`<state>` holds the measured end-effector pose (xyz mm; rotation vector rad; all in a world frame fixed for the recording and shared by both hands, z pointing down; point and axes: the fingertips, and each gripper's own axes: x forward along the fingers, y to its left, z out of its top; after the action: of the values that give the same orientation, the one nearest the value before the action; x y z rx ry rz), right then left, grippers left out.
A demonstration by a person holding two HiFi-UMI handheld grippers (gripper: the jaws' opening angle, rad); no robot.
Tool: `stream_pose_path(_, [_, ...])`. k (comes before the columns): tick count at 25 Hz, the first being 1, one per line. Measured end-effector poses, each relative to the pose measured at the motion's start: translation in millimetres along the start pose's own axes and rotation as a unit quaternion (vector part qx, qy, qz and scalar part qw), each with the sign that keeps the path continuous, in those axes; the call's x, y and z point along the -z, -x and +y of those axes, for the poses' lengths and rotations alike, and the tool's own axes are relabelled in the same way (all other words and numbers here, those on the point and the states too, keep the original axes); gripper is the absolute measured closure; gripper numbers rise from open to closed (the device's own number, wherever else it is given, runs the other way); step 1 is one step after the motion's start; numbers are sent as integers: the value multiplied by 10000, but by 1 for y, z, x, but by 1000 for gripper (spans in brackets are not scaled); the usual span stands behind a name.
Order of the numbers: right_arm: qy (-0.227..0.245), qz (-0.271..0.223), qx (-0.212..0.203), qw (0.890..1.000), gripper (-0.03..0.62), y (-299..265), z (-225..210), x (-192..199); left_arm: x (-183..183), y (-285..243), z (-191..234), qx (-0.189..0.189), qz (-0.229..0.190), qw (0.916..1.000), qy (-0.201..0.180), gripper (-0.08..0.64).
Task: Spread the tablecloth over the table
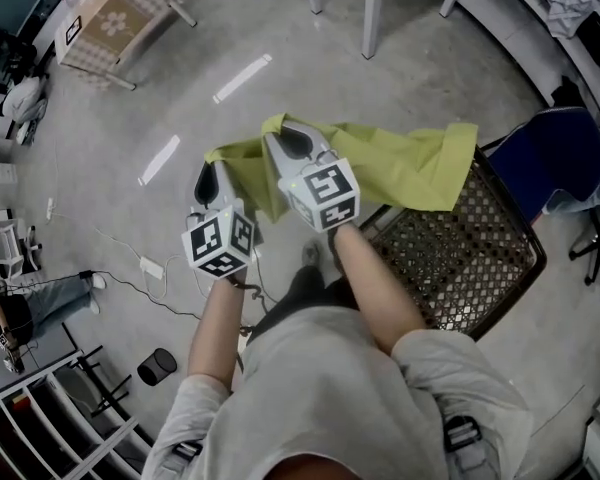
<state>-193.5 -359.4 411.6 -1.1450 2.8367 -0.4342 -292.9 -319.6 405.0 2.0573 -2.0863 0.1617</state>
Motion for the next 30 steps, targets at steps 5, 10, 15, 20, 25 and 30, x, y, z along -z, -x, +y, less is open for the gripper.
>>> stream_pose_path(5, [34, 26, -563, 9984, 583, -19, 40, 2, -11, 13, 30, -394, -137, 9990, 142, 535])
stream_pose_path(10, [75, 82, -705, 9974, 583, -31, 55, 4, -15, 13, 37, -367, -181, 9991, 122, 535])
stream_pose_path(15, [-164, 281, -358, 9988, 583, -31, 29, 28, 0, 5, 31, -195, 8, 9997, 155, 535])
stream_pose_path(20, [-490, 397, -98, 9980, 583, -20, -1, 35, 6, -10, 11, 9, 137, 9999, 91, 535])
stream_pose_path(25, [-699, 493, -18, 9963, 583, -16, -27, 56, 30, -32, -23, 362, 583, 9976, -38, 535])
stream_pose_path(30, [-1191, 456, 623, 9899, 583, 15, -124, 73, 60, -88, -101, 1027, 1052, 9884, -392, 535])
